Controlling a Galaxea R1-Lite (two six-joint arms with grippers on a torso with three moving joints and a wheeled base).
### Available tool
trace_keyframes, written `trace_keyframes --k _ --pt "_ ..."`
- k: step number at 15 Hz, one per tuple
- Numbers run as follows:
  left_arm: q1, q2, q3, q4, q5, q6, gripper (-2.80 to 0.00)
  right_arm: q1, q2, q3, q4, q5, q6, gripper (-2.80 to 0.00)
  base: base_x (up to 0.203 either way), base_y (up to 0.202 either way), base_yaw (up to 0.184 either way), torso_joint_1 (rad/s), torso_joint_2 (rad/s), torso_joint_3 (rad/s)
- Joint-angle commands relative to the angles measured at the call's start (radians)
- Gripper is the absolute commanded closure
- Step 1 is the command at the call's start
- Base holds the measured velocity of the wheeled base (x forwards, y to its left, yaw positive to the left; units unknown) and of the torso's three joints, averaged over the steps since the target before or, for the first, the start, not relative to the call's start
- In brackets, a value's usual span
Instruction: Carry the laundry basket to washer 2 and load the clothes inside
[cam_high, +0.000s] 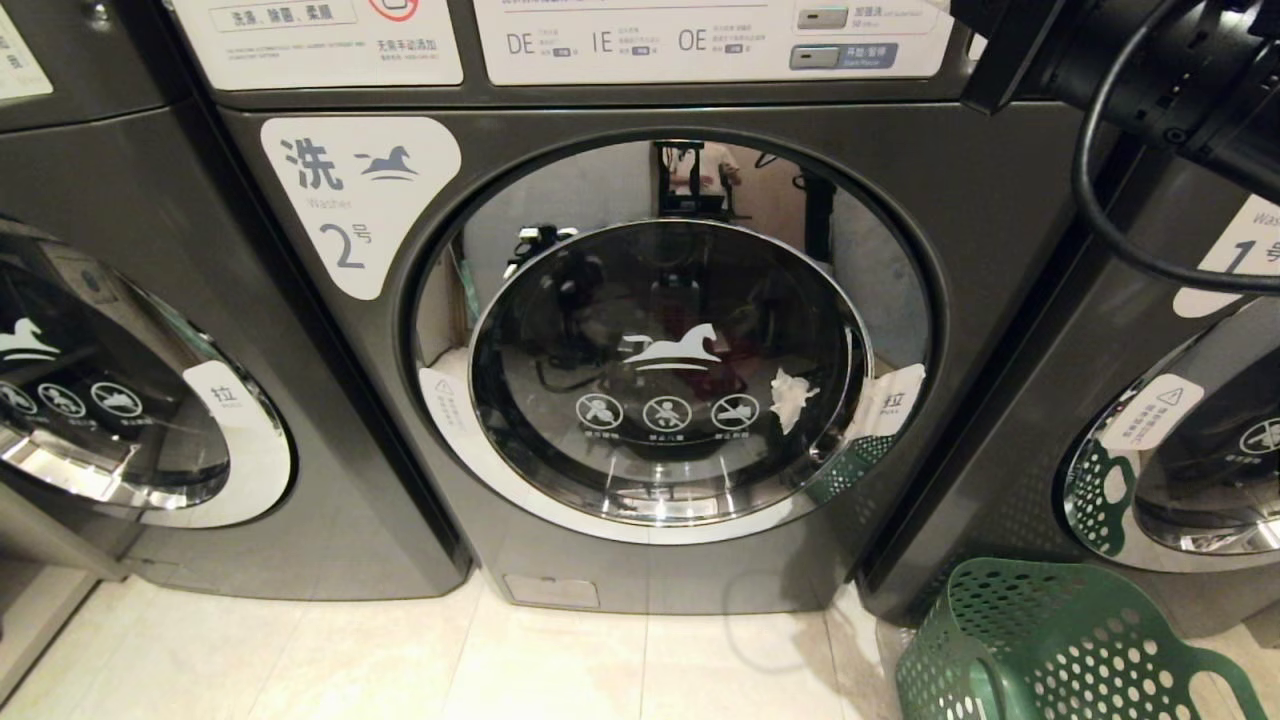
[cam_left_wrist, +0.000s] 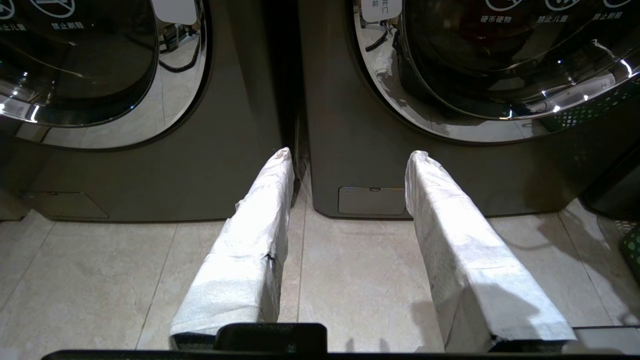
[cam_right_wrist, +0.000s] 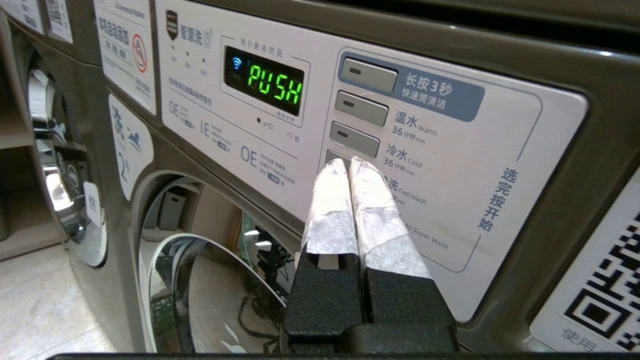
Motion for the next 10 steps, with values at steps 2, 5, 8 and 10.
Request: trace_keyframes --k 2,5,8,10 --pt "0.0 -0.002 0.008 0.0 0.0 0.0 0.0 0.001 0.042 -0.034 -0.004 0.001 0.001 0.0 0.0 0.0 0.0 0.0 0.0 0.0" --pt "0.0 -0.001 0.008 0.0 0.0 0.0 0.0 0.001 0.073 -0.059 -0.022 -0.001 0.0 0.0 0.0 0.0 0.0 0.0 0.0 0.0" --pt "0.0 -0.002 0.008 0.0 0.0 0.0 0.0 0.001 0.1 -0.094 -0.025 -0.004 -0.001 0.0 0.0 0.0 0.0 0.0 0.0 0.0" --pt "0.0 -0.001 0.008 0.0 0.0 0.0 0.0 0.001 0.105 -0.098 -0.025 -0.012 0.0 0.0 0.0 0.0 0.0 0.0 0.0 0.0"
